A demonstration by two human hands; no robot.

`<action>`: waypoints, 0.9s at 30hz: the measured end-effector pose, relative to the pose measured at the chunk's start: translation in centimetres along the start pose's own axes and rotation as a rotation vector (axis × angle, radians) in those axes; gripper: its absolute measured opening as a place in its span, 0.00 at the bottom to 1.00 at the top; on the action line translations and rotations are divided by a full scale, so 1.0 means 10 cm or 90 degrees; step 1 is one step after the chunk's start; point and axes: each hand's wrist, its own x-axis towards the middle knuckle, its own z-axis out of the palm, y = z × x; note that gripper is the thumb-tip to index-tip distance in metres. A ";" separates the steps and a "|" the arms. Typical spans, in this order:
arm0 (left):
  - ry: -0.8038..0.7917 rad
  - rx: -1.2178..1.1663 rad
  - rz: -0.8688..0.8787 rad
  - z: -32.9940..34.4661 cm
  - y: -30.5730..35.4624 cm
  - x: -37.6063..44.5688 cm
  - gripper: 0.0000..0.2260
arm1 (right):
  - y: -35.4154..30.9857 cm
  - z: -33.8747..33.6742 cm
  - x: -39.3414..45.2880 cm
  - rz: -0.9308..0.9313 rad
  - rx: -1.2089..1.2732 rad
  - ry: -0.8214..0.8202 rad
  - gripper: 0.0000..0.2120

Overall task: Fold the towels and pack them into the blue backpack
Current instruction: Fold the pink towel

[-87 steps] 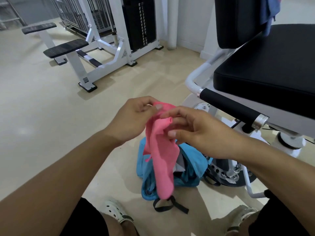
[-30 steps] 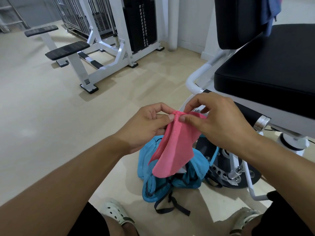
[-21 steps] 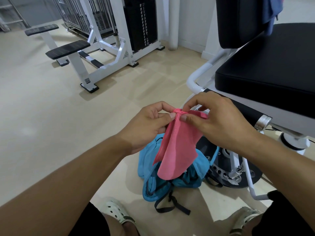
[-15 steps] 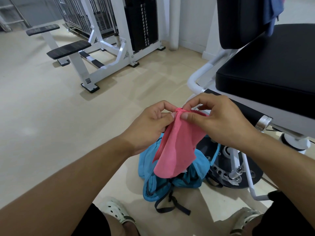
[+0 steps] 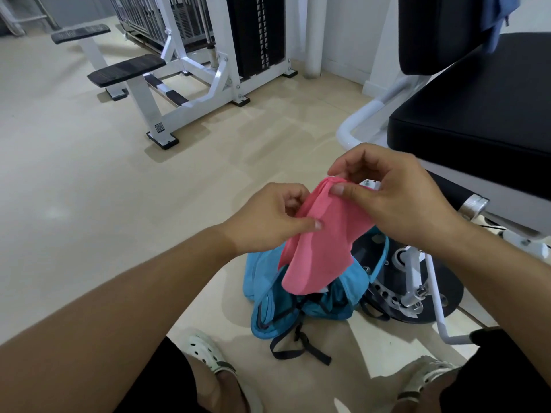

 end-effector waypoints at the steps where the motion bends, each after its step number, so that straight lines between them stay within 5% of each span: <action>1: 0.019 0.011 0.002 0.00 -0.01 0.00 0.07 | 0.00 -0.01 0.01 0.005 -0.013 -0.011 0.11; 13: 0.031 -0.026 0.022 -0.19 -0.03 0.02 0.07 | 0.10 0.00 0.04 0.094 -0.071 -0.113 0.06; 17: 0.023 0.038 0.045 -0.17 -0.06 0.02 0.01 | 0.10 0.03 0.03 0.079 -0.058 -0.138 0.05; 27: 0.067 0.183 0.089 -0.03 -0.14 0.05 0.06 | 0.10 0.02 0.02 0.049 -0.073 -0.138 0.12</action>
